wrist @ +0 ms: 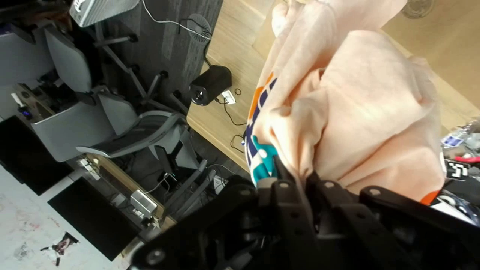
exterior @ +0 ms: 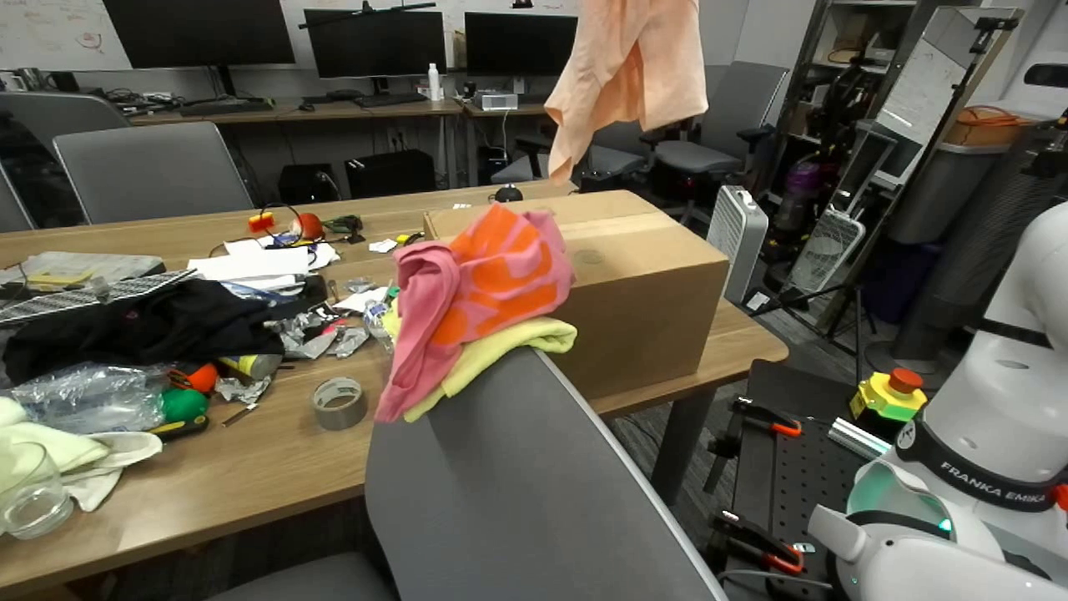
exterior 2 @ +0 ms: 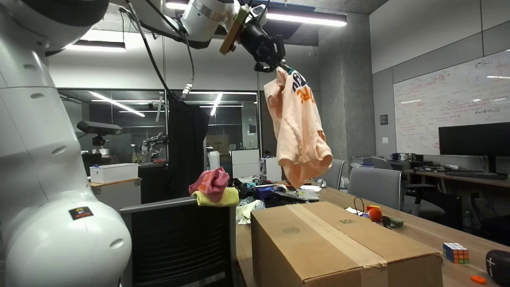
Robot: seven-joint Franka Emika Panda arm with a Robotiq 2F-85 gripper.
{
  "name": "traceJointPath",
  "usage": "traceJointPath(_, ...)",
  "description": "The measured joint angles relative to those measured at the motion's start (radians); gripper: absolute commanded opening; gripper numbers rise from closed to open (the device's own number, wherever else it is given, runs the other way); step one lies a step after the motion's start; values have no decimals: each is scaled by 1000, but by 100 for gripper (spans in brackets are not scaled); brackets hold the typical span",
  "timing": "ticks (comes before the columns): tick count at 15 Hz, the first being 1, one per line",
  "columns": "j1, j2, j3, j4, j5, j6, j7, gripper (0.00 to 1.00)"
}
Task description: Move the peach and pink colored shirts and the green towel to the top of the box respectively
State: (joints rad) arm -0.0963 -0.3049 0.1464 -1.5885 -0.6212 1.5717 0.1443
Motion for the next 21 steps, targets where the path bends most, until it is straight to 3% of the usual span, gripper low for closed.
traceJointPath(7, -1, 91, -37, 79, -121, -30, 79, 3)
traceJointPath(8, -1, 100, -40, 88, -125, -32, 82, 22)
traceJointPath(9, 0, 108, -44, 95, -129, -32, 85, 35)
traceJointPath(17, 8, 126, -74, 118, -132, -30, 64, 95)
traceJointPath(18, 9, 126, -78, 118, -132, -29, 57, 99)
traceJointPath(21, 20, 120, -82, 111, -109, -29, 15, 100)
